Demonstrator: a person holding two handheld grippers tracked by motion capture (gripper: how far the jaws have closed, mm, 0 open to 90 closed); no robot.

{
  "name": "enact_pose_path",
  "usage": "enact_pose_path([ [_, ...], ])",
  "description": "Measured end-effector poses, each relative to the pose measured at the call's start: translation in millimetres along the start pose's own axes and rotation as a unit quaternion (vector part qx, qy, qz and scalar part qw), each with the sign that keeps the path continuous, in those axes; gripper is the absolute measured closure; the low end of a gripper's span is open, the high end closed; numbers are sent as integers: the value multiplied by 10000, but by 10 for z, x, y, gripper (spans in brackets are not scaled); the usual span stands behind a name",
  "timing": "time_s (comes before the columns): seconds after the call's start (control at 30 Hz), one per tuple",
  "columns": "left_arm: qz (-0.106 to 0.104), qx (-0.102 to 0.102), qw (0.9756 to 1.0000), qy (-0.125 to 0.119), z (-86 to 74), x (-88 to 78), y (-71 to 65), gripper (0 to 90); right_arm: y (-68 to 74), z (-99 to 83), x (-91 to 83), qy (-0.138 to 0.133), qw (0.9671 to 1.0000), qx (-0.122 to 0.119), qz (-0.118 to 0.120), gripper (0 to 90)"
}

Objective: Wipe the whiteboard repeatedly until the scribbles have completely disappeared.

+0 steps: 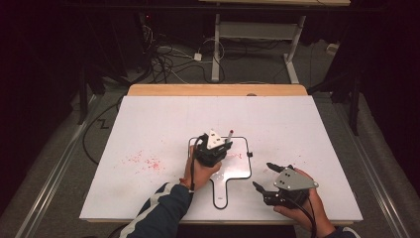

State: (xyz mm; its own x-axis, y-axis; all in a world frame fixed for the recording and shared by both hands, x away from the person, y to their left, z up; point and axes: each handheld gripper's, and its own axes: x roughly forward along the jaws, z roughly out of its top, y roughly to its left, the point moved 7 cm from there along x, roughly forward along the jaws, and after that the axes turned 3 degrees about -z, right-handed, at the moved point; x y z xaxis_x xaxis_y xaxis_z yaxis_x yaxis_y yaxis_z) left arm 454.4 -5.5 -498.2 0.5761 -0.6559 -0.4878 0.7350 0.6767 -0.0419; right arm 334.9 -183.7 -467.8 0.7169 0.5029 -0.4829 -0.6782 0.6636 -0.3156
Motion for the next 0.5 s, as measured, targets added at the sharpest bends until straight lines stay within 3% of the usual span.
enact_pose_path([
  [0.1,-11,-107,9999,-68,-6,-5,62,788,4,5,7,-5,10000,-20,9,292],
  [0.37,-440,426,9981,76,1,74,-415,788,12,-4,11,22,10000,-27,44,292],
  [0.5,-509,371,9980,110,-7,57,-400,788,15,-3,5,14,10000,-26,47,292],
])
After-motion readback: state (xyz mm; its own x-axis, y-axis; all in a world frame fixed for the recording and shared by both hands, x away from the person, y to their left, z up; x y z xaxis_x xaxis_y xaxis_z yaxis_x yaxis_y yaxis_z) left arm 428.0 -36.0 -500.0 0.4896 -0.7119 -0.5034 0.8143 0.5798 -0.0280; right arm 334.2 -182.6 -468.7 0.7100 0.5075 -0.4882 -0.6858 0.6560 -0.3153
